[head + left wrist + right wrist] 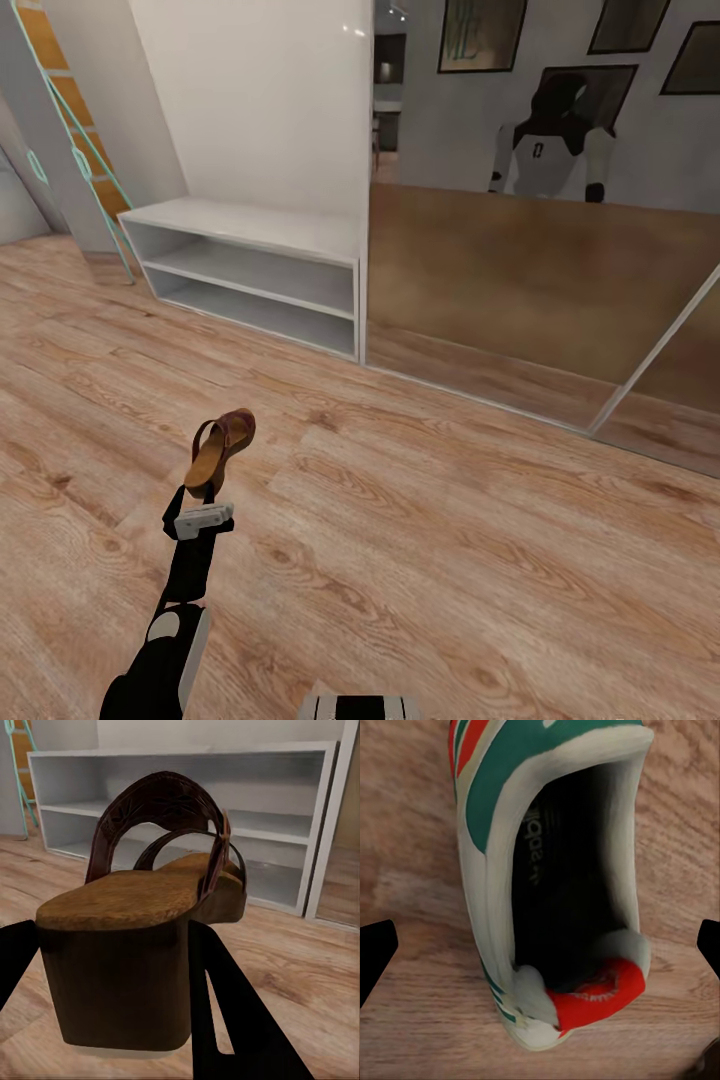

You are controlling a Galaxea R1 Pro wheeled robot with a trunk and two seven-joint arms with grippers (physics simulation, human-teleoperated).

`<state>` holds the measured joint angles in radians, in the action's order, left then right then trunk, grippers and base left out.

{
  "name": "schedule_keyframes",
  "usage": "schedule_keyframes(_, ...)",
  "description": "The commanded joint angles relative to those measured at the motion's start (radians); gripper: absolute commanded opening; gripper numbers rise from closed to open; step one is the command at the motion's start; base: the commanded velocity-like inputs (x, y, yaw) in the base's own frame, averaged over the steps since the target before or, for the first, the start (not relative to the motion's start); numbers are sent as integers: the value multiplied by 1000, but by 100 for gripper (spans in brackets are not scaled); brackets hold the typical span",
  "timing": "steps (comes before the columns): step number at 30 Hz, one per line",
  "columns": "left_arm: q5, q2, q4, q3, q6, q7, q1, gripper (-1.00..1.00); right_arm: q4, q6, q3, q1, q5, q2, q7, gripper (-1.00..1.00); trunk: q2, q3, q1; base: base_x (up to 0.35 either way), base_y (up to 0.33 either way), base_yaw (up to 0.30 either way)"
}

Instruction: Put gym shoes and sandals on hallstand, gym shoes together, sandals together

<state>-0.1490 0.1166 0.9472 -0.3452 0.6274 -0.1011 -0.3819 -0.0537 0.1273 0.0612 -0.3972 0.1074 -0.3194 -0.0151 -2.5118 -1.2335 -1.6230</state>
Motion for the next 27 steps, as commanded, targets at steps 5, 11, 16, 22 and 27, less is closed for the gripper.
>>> schedule_keyframes(5,0,0,1,0,0,0,0,-100,0,0,0,0,0,0,0,100,-1,-19,-2,0,0,0)
schedule_keyframes(11,0,0,1,0,0,0,0,-100,0,0,0,0,0,0,0,100,-3,-43,-5,0,0,0)
schedule_keyframes(16,0,0,1,0,0,0,0,-100,0,0,0,0,0,-1,0,100,-3,-47,-5,0,0,0)
schedule_keyframes(22,0,0,0,0,0,0,0,-100,0,0,0,0,0,-1,0,100,-3,-47,-5,0,0,0)
schedule_keyframes(27,0,0,-1,0,0,0,0,-100,0,0,0,0,0,-1,0,100,-4,-58,-7,0,0,0)
